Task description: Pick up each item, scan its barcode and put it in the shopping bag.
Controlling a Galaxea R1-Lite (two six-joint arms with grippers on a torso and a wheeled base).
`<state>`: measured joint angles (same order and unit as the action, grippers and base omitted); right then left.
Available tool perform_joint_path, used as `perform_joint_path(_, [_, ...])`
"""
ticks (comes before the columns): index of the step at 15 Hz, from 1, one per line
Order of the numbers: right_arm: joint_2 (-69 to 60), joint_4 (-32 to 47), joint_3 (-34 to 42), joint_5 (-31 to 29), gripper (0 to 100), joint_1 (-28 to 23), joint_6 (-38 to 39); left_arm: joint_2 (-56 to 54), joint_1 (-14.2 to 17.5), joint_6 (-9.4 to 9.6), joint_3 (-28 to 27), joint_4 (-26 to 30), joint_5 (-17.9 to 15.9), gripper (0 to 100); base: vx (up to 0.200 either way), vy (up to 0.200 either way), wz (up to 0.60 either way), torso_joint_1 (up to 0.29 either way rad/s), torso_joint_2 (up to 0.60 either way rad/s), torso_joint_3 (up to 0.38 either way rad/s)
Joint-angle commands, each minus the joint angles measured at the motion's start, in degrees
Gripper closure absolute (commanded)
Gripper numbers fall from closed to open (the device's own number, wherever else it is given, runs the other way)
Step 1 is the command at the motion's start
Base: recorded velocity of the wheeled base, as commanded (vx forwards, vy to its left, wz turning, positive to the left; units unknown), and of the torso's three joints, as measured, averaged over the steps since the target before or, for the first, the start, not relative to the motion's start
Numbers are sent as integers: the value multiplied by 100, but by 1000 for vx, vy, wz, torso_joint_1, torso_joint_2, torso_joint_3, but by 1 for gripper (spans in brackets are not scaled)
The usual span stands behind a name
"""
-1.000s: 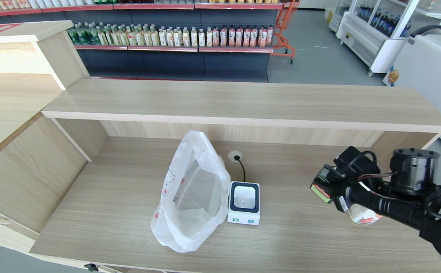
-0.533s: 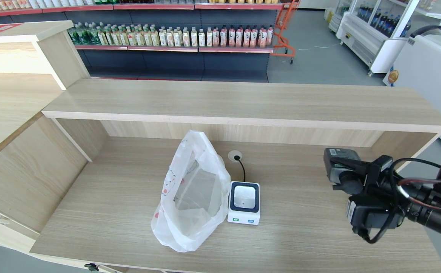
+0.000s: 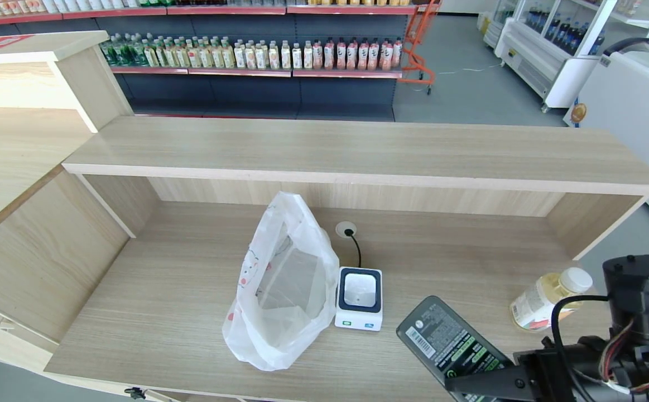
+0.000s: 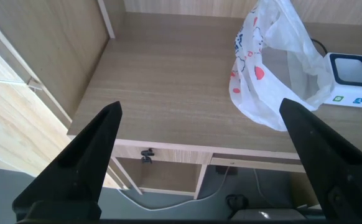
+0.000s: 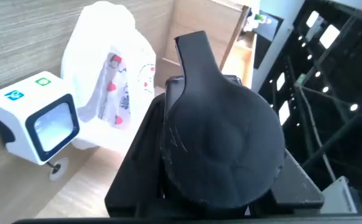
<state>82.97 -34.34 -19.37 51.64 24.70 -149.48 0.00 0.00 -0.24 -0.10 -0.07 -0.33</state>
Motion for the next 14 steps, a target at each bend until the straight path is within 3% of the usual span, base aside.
perform_joint_path(1, [-53, 68, 47, 180, 100, -123, -266, 0, 0, -2, 1, -1, -2, 0, 0, 0, 0, 0, 0, 0])
perform_joint_path(6, [-44, 77, 118, 400, 100, -88, -450, 0, 0, -2, 1, -1, -2, 0, 0, 0, 0, 0, 0, 0])
perform_joint_path(9, [-123, 94, 153, 1015, 100, -97, -705, 0, 0, -2, 1, -1, -2, 0, 0, 0, 0, 0, 0, 0])
perform_joint_path(14, [-106, 569, 179, 1032, 100, -97, -925, 0, 0, -2, 1, -1, -2, 0, 0, 0, 0, 0, 0, 0])
